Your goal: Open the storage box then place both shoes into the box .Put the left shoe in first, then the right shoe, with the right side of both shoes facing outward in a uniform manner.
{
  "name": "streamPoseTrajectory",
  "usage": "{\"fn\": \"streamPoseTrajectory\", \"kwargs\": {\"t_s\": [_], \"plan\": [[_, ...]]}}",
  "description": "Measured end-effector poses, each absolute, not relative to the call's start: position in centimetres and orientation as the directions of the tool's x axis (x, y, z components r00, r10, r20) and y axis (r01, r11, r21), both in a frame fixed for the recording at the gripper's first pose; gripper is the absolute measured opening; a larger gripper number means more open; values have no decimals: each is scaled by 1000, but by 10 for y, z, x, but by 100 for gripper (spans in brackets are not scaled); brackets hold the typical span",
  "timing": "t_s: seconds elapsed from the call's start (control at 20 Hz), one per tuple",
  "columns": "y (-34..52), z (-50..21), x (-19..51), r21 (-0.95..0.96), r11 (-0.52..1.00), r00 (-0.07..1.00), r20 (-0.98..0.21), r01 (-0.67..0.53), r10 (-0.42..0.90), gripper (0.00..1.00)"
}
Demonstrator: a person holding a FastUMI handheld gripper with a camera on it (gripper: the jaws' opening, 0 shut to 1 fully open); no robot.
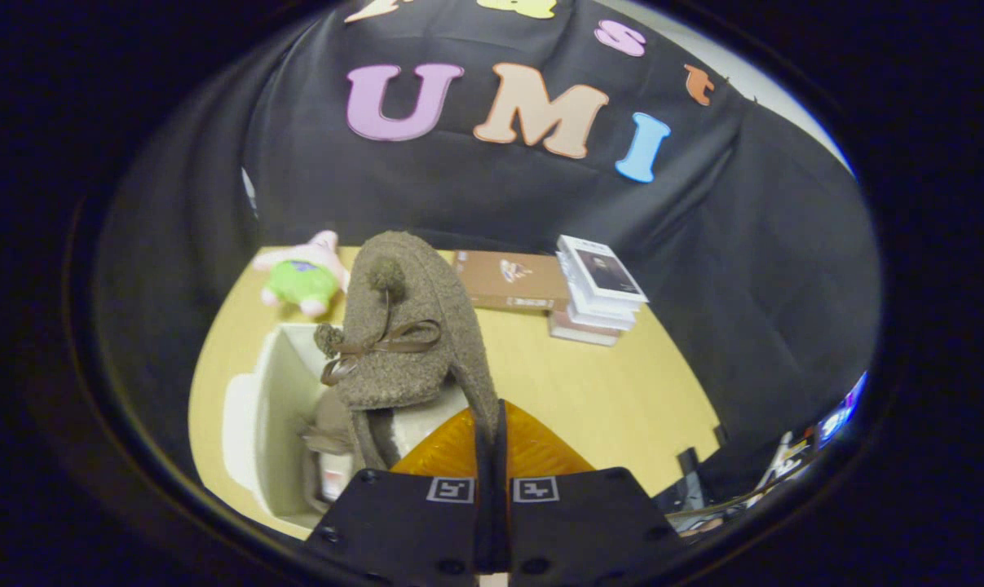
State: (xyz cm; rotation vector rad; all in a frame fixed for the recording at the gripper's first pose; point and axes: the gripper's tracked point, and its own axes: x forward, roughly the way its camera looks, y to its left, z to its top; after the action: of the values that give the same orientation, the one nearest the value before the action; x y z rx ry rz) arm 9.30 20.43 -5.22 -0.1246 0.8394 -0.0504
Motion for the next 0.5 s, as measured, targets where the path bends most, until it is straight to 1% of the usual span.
{"fn": "streamPoseTrajectory", "kwargs": {"t_s": [0.1,0.3,0.5], "plan": [[215,-57,86,-133,991,651,-755,-28,-82,3],[216,-91,72,-219,973,578,-805,-78,-135,4],[218,-138,64,-175,982,496,-860,-65,-121,4]]}}
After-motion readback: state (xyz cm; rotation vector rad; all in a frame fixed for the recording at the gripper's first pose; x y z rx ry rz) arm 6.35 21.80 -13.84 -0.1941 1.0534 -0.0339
